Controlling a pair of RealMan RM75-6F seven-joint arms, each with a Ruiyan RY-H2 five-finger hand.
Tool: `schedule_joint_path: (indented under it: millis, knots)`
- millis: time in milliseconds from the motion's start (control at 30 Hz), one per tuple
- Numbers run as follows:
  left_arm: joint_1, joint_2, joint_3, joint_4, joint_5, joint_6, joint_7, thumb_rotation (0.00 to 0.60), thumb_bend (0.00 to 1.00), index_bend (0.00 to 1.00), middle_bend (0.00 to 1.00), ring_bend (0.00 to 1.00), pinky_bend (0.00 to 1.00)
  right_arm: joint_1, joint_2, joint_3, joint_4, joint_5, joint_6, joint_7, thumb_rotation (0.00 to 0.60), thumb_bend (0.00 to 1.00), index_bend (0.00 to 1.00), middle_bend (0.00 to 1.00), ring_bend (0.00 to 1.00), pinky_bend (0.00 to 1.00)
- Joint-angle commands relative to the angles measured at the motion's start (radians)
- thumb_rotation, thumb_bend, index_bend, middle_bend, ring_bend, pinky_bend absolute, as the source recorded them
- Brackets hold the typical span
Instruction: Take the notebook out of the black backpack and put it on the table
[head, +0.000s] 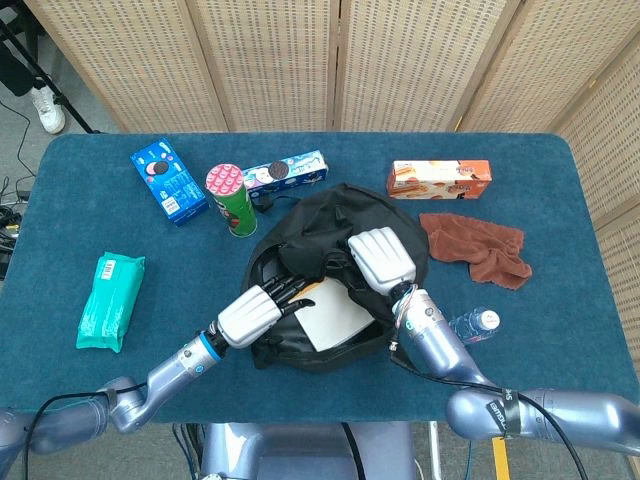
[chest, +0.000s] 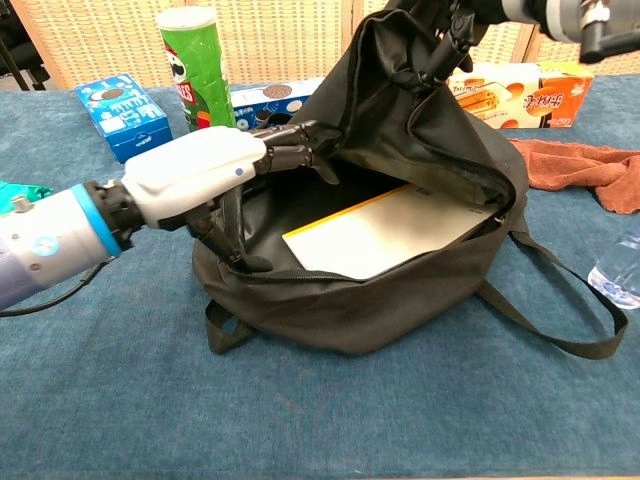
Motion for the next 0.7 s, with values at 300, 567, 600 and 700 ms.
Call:
schedule_joint_path:
  millis: [300, 567, 600, 700]
  knots:
    - [-0.023, -0.098, 0.014, 0.121, -0.019, 0.04, -0.026, 0.6, 0.13, 0.25, 0.03, 0.09, 0.17, 0.009, 0.039, 0.017, -0.02, 0.024, 0.007, 0.05, 0.6, 0.67, 0.61, 0.67, 0.69, 0.67]
    - [-0.004, -0.086, 0.054, 0.137, 0.001, 0.117, -0.049, 0.6, 0.13, 0.25, 0.03, 0.09, 0.17, 0.009, 0.045, 0.011, 0.003, 0.04, 0.019, 0.068, 0.6, 0.68, 0.61, 0.67, 0.69, 0.67]
    - [-0.006, -0.085, 0.06, 0.137, 0.002, 0.115, -0.05, 0.6, 0.13, 0.25, 0.03, 0.09, 0.17, 0.01, 0.046, 0.011, -0.001, 0.044, 0.018, 0.072, 0.6, 0.67, 0.61, 0.67, 0.69, 0.67]
    - [-0.017, -0.085, 0.076, 0.141, 0.0, 0.086, -0.045, 0.6, 0.12, 0.25, 0.03, 0.09, 0.17, 0.017, 0.051, 0.01, -0.018, 0.051, 0.018, 0.07, 0.6, 0.67, 0.61, 0.67, 0.69, 0.67]
